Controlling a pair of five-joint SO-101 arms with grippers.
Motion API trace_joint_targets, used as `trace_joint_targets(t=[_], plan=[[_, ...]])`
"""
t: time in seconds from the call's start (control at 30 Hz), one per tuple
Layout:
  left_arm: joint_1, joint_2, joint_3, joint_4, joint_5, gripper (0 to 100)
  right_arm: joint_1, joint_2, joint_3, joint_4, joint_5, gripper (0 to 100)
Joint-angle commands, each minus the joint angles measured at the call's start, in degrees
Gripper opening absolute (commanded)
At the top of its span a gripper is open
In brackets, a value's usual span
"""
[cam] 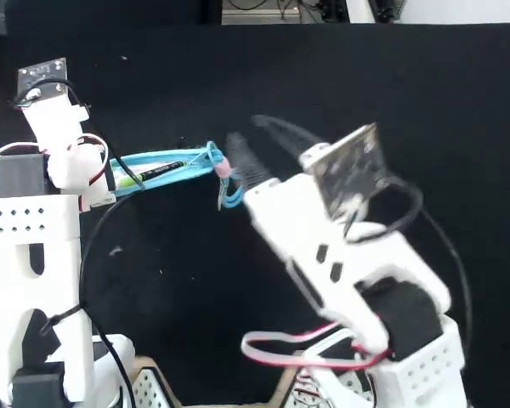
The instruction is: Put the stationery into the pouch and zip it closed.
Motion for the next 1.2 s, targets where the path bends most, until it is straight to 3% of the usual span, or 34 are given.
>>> trace_joint_targets(t=[0.0, 0.2, 0.6, 0.87, 1.17], plan=[[-0.75, 0.09, 1.27, -0.26, 0.09, 3, 5.89, 0.48, 1.36, 5.01, -0.18, 13.9], [-0.75, 0.09, 1.27, -0.26, 0.09, 3, 9.93, 4.88, 10.15, 3.87, -0.26, 14.5], [-0.75, 0.09, 1.27, -0.26, 0.09, 3, 8.88, 39.25, 8.48, -3.34, 0.18, 14.9], [-0.75, 0.09, 1.27, -0.26, 0.09, 3, 9.14, 54.29, 5.23, -8.0, 7.65, 14.9], [-0.84, 0.09, 1.27, -0.18, 0.09, 3, 14.24, 68.97, -3.56, -7.91, 11.69, 14.9]])
